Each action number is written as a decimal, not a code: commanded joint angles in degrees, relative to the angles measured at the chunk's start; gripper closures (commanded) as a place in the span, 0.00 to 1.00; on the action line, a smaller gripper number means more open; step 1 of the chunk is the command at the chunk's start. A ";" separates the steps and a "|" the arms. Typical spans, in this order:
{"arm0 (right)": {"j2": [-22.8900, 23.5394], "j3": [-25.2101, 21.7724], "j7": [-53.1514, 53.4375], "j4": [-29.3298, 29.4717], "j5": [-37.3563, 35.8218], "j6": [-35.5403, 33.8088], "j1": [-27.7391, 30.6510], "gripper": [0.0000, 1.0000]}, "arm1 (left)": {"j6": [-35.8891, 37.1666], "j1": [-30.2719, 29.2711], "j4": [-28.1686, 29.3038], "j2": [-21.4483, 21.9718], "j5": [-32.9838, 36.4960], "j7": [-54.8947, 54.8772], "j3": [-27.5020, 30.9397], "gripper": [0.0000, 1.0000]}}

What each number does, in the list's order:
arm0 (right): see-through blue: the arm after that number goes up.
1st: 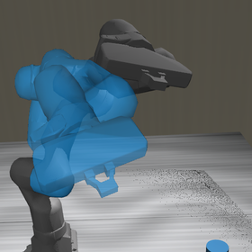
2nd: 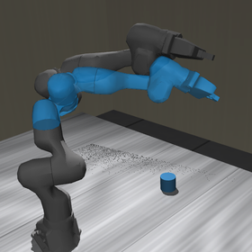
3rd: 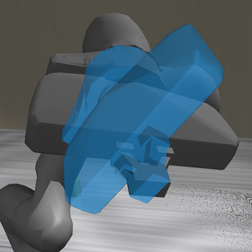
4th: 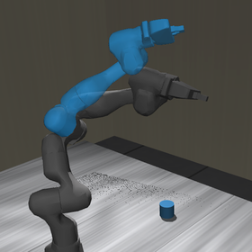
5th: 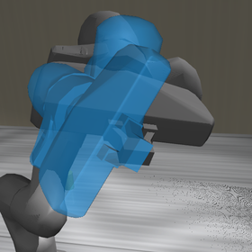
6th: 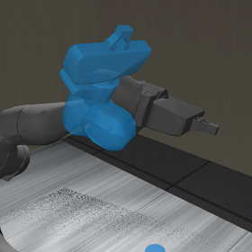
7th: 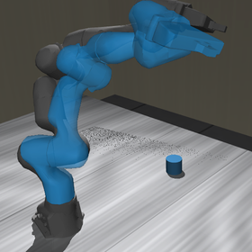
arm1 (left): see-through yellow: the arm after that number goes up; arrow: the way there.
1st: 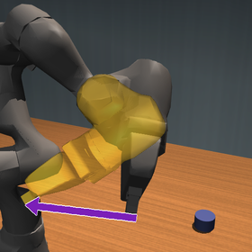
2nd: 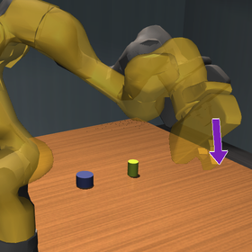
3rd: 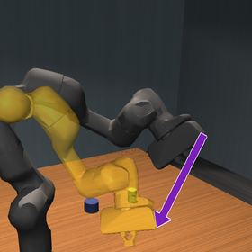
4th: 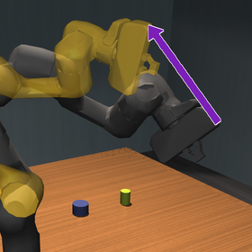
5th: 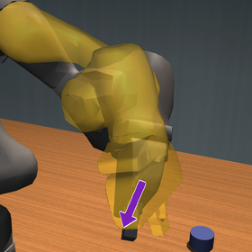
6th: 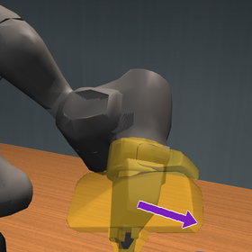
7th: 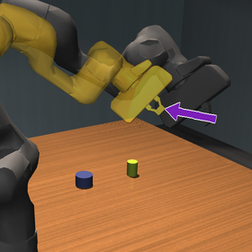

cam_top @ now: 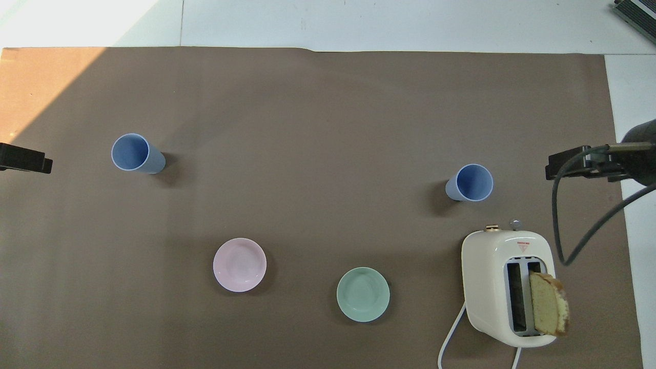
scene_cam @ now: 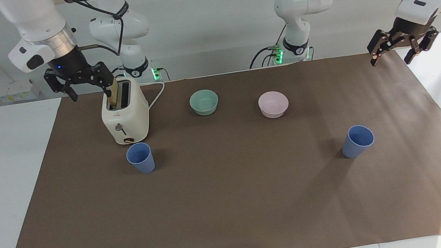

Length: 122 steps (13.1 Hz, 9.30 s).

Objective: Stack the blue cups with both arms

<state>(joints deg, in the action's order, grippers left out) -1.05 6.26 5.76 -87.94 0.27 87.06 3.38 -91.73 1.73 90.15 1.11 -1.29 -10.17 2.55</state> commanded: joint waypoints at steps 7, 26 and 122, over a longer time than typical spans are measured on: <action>-0.62 0.06 -1.27 -0.04 0.17 -0.49 0.57 0.00 | -0.73 0.11 1.61 1.44 -0.47 0.42 -0.44 0.00; -0.62 0.06 -1.27 -0.04 0.17 -0.49 0.57 0.00 | -0.82 0.11 1.96 1.62 -0.47 0.33 -0.44 0.00; 4.81 -0.11 -0.92 -17.70 1.05 19.81 1.63 0.00 | -39.16 24.56 16.47 -11.85 -3.19 22.50 -0.79 0.00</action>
<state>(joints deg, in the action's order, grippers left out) 1.75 6.12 5.76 -104.79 0.62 104.82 4.82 -134.62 28.56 105.96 -14.54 -4.76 15.34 2.09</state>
